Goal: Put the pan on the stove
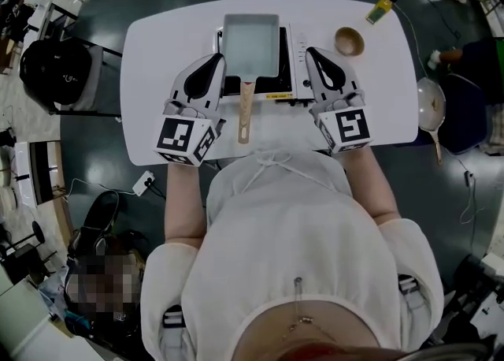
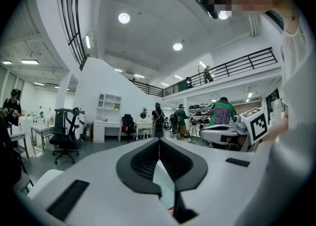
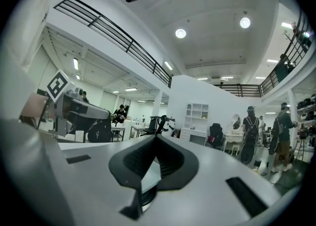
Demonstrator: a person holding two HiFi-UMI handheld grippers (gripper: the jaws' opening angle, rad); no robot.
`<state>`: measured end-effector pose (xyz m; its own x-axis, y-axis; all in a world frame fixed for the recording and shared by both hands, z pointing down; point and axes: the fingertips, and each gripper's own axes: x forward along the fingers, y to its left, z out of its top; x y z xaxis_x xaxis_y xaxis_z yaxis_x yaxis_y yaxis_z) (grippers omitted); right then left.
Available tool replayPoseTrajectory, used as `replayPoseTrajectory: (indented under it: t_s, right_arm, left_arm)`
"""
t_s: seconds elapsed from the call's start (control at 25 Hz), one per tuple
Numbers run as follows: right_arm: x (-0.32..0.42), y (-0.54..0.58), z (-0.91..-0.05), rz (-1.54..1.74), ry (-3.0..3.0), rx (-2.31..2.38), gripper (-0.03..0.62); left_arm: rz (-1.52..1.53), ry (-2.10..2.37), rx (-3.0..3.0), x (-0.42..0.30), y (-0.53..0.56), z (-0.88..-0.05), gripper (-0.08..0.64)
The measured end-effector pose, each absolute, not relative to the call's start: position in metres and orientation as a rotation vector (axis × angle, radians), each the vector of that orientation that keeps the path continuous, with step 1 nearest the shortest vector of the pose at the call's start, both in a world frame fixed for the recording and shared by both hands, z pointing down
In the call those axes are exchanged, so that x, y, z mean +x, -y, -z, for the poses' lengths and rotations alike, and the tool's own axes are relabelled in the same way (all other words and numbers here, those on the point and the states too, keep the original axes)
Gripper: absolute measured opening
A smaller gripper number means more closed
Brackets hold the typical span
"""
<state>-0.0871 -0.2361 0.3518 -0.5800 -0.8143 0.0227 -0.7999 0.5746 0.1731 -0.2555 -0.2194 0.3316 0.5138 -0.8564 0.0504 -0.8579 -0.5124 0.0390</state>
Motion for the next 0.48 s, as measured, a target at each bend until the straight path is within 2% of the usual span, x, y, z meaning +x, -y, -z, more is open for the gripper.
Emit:
replayPoseTrajectory:
  t_s: [0.48]
  right_arm:
    - [-0.0861,0.242,-0.3588,0.224,2.672,1.38,0.002]
  left_arm:
    - [-0.028,1.504,2.634,-0.2488,0.2248,-0.3357,0.023]
